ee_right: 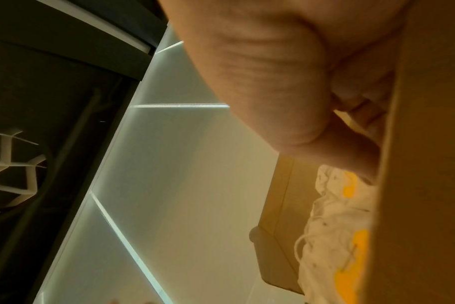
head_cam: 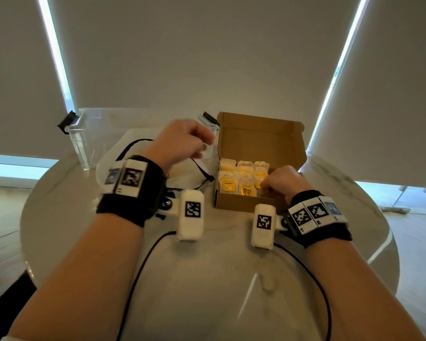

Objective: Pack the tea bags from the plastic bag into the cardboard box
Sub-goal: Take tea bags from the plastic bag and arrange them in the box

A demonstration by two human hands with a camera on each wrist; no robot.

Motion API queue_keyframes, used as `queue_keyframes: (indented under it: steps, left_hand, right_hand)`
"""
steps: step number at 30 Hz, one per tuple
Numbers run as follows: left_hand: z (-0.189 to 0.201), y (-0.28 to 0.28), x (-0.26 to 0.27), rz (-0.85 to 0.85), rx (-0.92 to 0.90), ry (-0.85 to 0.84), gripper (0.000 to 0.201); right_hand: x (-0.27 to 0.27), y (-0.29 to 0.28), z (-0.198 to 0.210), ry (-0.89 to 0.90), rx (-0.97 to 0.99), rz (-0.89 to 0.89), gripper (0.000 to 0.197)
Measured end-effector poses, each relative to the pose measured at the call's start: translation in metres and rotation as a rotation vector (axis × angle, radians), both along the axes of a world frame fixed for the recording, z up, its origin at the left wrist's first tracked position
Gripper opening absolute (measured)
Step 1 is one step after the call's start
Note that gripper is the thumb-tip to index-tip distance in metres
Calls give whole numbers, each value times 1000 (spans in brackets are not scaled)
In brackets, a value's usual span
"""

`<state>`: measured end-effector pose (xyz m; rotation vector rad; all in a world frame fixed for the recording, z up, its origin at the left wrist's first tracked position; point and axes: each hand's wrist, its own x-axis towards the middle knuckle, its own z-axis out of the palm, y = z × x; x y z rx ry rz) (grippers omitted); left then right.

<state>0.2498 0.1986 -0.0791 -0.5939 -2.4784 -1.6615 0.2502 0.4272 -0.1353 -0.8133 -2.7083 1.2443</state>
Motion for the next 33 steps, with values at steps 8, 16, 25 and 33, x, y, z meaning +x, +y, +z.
queue_keyframes:
  steps: [8,16,25,33]
  left_hand:
    - [-1,-91,6,481,-50,103,34]
    - [-25,-97,-5,427,-609,-148,54]
    - [-35,-100,-4,434,-598,-82,88]
    - [-42,-101,-4,445,-546,-64,74]
  right_hand:
    - [31,-45,30,458,116,208,5]
    - [13,-147,40,502,143,747,18]
    - [-47,-213,29,93,379,1031,23]
    - [-68,-224,19,7,489,1039,51]
